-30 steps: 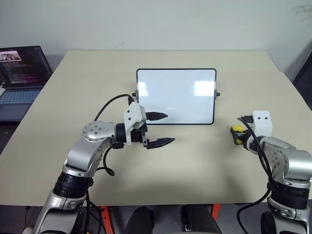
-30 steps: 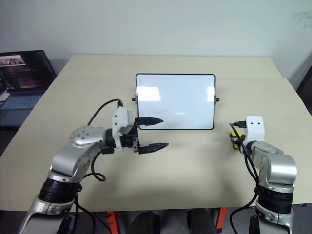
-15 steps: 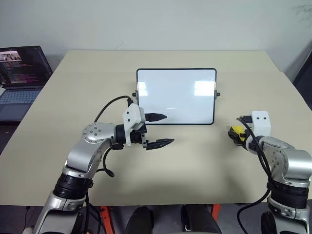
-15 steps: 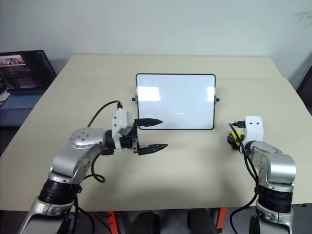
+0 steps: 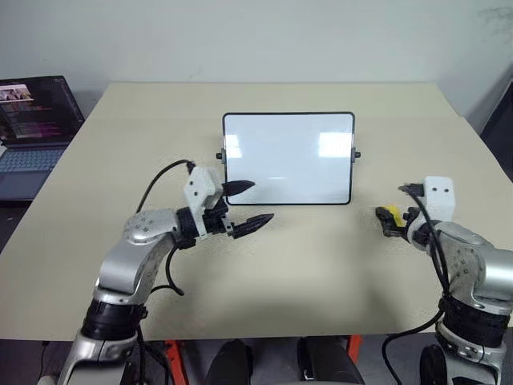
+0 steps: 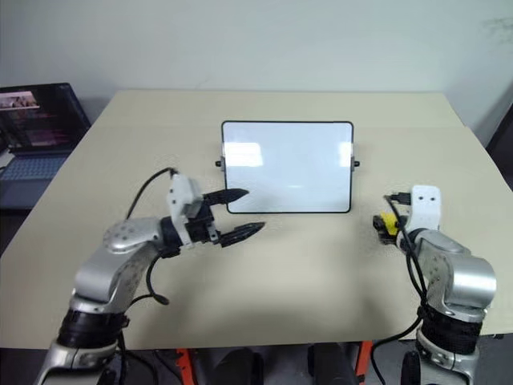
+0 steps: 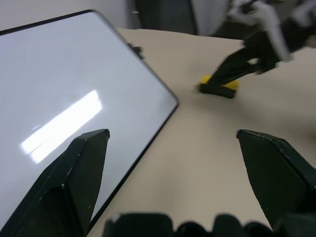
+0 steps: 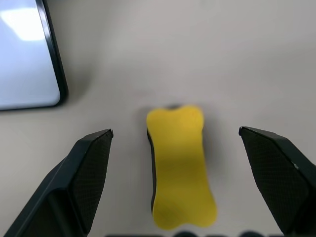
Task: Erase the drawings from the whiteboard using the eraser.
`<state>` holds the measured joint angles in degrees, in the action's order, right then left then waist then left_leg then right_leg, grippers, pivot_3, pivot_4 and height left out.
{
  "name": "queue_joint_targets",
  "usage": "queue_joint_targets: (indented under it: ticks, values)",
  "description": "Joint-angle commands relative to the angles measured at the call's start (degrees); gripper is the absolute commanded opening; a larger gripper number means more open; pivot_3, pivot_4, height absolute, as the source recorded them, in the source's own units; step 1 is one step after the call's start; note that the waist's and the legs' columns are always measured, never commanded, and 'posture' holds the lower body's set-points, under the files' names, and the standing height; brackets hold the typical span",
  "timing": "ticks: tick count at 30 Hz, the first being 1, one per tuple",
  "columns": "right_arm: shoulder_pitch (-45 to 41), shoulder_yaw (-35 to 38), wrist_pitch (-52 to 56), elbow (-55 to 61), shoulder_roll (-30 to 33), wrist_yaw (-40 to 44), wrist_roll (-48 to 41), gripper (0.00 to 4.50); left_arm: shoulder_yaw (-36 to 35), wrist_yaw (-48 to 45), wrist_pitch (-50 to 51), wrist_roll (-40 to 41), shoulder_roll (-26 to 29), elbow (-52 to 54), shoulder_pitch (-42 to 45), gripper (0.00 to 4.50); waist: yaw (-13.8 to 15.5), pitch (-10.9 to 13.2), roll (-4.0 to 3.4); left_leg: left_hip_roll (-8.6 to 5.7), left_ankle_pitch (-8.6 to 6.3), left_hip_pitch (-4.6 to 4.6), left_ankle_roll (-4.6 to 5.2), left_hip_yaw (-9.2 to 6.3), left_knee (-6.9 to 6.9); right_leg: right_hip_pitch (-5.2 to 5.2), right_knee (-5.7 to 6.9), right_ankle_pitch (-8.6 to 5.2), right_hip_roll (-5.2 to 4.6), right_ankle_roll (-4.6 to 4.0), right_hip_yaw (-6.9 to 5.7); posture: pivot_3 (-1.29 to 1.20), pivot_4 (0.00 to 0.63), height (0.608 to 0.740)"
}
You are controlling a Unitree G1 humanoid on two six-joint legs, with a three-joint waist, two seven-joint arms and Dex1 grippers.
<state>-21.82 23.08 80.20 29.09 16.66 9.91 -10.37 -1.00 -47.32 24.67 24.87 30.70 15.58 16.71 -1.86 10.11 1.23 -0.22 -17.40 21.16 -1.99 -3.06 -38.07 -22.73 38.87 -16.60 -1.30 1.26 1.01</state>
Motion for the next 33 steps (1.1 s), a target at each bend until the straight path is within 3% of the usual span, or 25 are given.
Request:
queue_joint_targets:
  ticks: [1,3,8,13,16,21,25,33]
  values:
    - [0.8,5.8,-1.3,6.8,-0.8,-0.5,-0.9,4.47,-5.0,9.1,-0.2,-2.5,-1.3,6.7,-5.5,4.5,0.2,0.0,0.0,0.0,0.0,0.01,0.0,0.0,0.0,-0.01,-0.02,0.0,-0.01,0.0,0.0,0.0,0.15,0.74]
    - [4.6,6.2,-5.1,10.4,-1.0,0.3,-1.0,4.47,-6.4,15.5,0.1,-4.8,-3.6,9.6,-9.8,4.5,0.3,0.0,0.0,0.0,0.0,0.02,0.0,-0.01,0.0,0.0,-0.03,0.0,-0.02,0.0,-0.01,0.0,0.15,0.74]
    - [20.6,4.0,-29.2,14.5,-6.5,1.8,0.0,4.47,-4.2,27.6,-2.1,-11.7,-11.1,16.5,-20.8,4.5,0.5,0.0,0.03,-0.03,-0.01,-0.02,-0.01,-0.01,0.02,0.11,-0.11,-0.02,-0.08,0.03,-0.03,0.0,0.15,0.74]
    - [36.8,-2.0,-53.7,13.6,-11.9,2.3,4.4,4.47,-2.2,35.5,-4.5,-16.4,-17.7,20.6,-28.3,4.5,0.3,0.0,0.0,-0.01,-0.01,-0.35,-0.02,0.01,0.02,0.42,-0.06,-0.04,-0.08,0.06,-0.02,0.0,0.15,0.74]
    - [43.5,-3.7,-62.8,10.1,-15.8,1.8,4.0,4.47,-0.6,37.9,-7.0,-19.0,-19.9,22.2,-33.0,4.5,0.2,-0.1,-0.02,0.01,0.0,-0.45,-0.03,0.02,0.01,0.47,0.0,-0.16,-0.05,0.26,-0.01,0.0,0.15,0.74]
    - [45.9,-6.7,-68.8,6.9,-20.0,1.5,0.5,4.47,0.9,41.3,-9.7,-21.3,-23.3,23.1,-39.0,4.5,0.1,-0.1,-0.01,0.05,-0.01,-0.48,-0.03,0.1,0.01,0.5,-0.02,-0.22,-0.03,0.27,0.06,0.0,0.15,0.74]
    - [45.0,-5.1,-71.0,3.8,-18.8,2.5,-2.2,4.47,2.2,43.7,-10.1,-23.5,-25.3,22.6,-38.1,4.5,0.5,-0.1,0.01,0.05,-0.01,-0.43,-0.03,0.03,0.0,0.48,-0.02,-0.29,-0.02,0.21,-0.02,0.0,0.15,0.74]
    - [51.4,-5.2,-73.0,7.0,-16.3,2.8,-3.2,4.47,3.5,43.6,-12.6,-24.1,-25.9,22.1,-41.7,4.5,0.5,-0.1,0.0,0.03,-0.05,-0.34,-0.04,-0.01,0.1,0.44,-0.15,-0.32,-0.04,-0.01,-0.05,0.0,0.15,0.74]
